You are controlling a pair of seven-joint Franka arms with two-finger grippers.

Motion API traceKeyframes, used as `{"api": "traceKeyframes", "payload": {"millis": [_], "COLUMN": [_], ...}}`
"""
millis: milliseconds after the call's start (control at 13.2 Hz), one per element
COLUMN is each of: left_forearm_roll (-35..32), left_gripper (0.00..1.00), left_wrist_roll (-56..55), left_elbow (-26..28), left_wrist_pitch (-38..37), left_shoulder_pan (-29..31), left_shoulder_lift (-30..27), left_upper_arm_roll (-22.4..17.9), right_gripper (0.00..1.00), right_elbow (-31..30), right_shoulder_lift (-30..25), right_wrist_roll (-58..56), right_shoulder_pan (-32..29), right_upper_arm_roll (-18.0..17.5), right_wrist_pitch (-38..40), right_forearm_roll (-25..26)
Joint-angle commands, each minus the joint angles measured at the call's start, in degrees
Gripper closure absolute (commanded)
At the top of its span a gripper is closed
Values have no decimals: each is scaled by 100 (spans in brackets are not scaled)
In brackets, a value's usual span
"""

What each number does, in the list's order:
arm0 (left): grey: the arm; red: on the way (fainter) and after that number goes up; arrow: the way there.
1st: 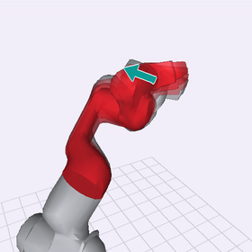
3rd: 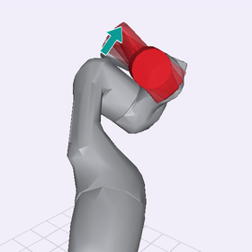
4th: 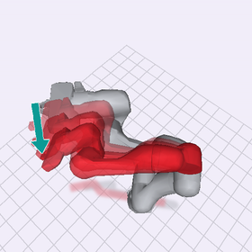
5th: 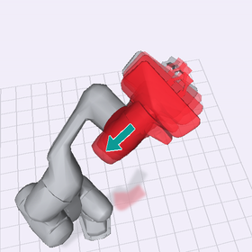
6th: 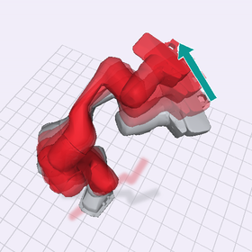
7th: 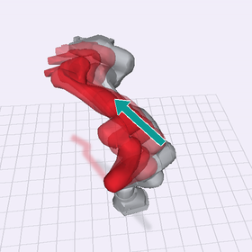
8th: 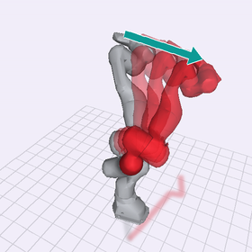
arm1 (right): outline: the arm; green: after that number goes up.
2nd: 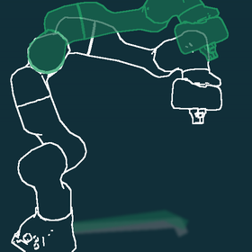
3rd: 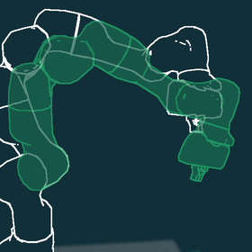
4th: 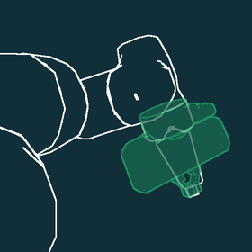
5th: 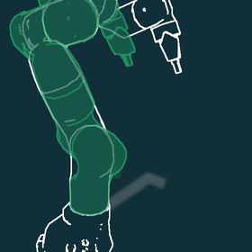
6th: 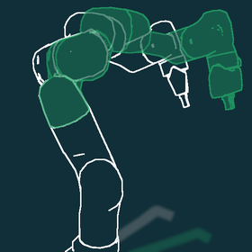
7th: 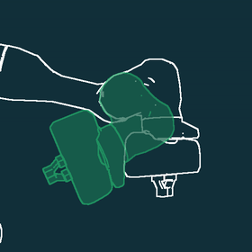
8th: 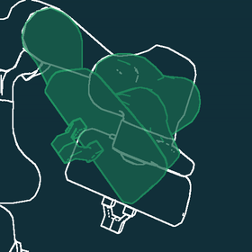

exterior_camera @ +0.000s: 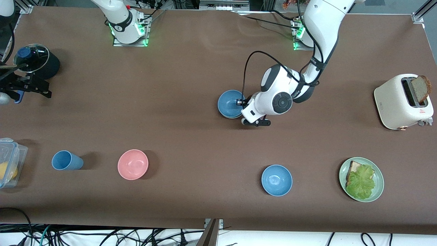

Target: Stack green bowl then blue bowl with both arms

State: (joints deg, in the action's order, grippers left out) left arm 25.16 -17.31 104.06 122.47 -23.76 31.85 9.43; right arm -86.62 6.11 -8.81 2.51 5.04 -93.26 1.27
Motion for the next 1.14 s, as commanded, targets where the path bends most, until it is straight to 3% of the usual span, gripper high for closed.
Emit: {"api": "traceKeyframes", "payload": {"millis": [0,228,455,683,834,910,1062], "left_forearm_roll": [77,86,60,-659,-696,-723,-1439], "left_gripper": [0,0,0,0,0,0,0], "left_wrist_roll": [53,0,61,53,53,18,18], "left_elbow": [176,194,510,686,712,730,617], "left_wrist_pitch": [-39,-380,-549,-540,-532,-610,-1398], "left_shoulder_pan": [-15,449,872,1705,2154,2200,2191], "left_shoulder_lift": [-354,-915,-1873,-3066,-3658,-3929,-4273], "left_upper_arm_roll": [-73,-64,-72,-73,-134,-143,-187], "right_gripper": [0,0,0,0,0,0,0], "right_elbow": [-100,-92,-92,-92,-92,-92,-92], "right_shoulder_lift": [-101,-101,-92,-92,-92,-92,-92], "right_wrist_roll": [-7,-15,-15,-15,-15,-15,-15], "right_shoulder_pan": [-49,-49,-49,-49,-49,-49,-49], "right_upper_arm_roll": [-47,-38,-38,-38,-38,-38,-38], "right_wrist_pitch": [-8,1,-8,-8,-8,-8,-8], "right_forearm_roll": [84,84,84,84,84,93,93]}}
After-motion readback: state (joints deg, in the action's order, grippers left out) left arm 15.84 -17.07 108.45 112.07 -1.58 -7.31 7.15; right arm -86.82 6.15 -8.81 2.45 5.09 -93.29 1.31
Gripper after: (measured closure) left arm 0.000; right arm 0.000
